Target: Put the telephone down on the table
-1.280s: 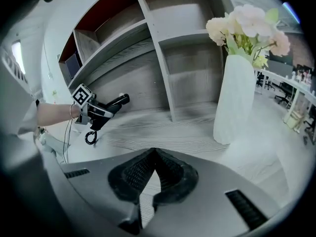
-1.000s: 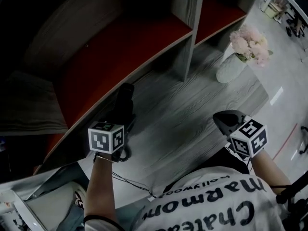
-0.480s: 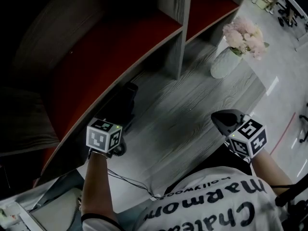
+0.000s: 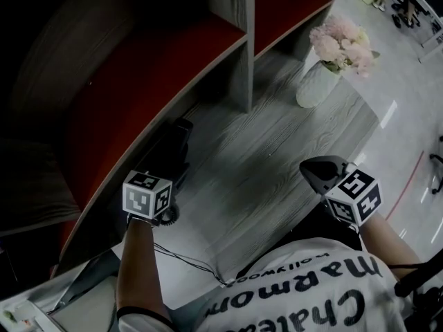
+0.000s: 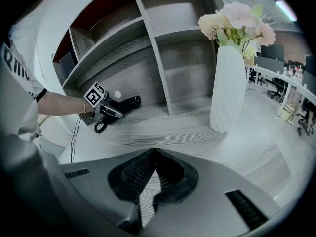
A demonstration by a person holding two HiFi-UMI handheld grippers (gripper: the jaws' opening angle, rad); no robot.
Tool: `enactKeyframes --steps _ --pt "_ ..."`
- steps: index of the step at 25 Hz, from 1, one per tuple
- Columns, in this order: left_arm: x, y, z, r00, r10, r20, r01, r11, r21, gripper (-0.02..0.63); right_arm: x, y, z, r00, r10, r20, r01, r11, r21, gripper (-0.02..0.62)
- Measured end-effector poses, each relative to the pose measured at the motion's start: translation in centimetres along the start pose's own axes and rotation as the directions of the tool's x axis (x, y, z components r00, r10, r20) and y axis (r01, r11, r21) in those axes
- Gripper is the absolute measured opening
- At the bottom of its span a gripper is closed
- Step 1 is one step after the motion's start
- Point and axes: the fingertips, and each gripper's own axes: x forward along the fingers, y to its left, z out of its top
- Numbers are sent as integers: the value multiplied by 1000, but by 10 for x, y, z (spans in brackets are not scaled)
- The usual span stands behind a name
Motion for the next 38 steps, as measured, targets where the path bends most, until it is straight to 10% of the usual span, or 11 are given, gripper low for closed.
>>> enactKeyframes --steps 38 --pt "26 -10 -10 988 67 -136 -30 966 255 276 -7 20 -15 1000 -12 2 12 1000 27 6"
